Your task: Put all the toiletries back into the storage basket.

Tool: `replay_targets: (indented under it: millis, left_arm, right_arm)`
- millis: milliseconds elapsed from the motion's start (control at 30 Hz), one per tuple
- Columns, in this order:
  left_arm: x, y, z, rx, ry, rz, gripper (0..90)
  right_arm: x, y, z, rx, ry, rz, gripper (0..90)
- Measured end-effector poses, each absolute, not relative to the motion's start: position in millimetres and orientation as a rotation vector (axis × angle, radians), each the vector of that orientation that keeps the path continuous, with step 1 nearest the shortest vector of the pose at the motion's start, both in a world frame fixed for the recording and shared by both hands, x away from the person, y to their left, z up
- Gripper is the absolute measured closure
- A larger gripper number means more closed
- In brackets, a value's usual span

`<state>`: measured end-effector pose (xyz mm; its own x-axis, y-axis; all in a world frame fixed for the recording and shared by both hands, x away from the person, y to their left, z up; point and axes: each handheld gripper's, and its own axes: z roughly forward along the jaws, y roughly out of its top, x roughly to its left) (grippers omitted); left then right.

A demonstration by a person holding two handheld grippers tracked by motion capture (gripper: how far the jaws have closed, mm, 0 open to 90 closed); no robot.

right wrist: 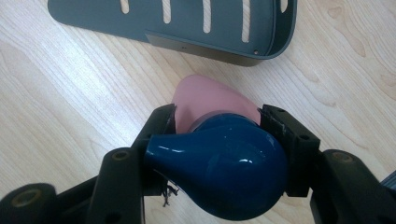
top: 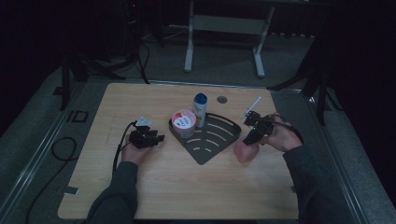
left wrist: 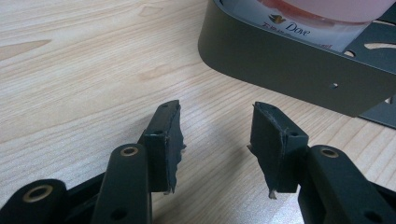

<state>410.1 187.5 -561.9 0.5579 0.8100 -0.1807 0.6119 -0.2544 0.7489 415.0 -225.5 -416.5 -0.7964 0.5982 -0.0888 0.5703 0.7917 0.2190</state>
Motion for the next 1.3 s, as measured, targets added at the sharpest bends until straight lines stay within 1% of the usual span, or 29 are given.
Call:
replay_targets:
  millis: [600, 1300]
  left_arm:
    - [410.1, 187.4, -561.9, 1.973, 1.144, 0.306, 52.6]
    - [410.0, 187.5, -561.9, 1.971, 1.146, 0.303, 52.5]
  right_arm:
    - [413.8, -223.5, -414.3, 0.905, 2.846, 0.240, 46.9]
    - [414.3, -221.4, -399.2, 0.893, 2.830, 0.270, 46.9]
